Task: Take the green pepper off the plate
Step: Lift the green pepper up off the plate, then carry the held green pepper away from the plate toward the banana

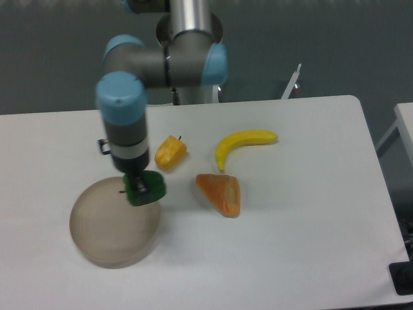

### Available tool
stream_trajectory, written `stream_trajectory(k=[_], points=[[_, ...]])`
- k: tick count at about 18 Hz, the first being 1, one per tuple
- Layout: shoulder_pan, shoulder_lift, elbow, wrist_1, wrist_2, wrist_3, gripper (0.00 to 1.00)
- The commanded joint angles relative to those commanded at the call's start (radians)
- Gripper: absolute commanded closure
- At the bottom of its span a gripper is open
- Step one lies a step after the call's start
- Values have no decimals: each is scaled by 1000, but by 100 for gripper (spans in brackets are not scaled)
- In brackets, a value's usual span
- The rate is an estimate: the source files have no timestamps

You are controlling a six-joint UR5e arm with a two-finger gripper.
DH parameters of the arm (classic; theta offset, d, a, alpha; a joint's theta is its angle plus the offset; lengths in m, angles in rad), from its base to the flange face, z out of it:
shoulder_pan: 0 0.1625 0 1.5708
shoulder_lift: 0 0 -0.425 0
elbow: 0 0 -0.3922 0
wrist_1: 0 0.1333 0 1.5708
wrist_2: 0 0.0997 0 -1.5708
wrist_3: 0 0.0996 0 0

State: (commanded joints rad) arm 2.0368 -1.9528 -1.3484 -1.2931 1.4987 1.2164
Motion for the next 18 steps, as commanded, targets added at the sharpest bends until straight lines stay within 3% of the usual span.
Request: stream_trajectory(k=[4,7,9,15,18], points=[[118,22,2,-66,-6,8,79],[216,17,2,-75,-2,26,80],[267,15,2,-75,-5,116,79],[367,0,2,-97,11,302,79],[379,-31,14,-97,66,331,78]])
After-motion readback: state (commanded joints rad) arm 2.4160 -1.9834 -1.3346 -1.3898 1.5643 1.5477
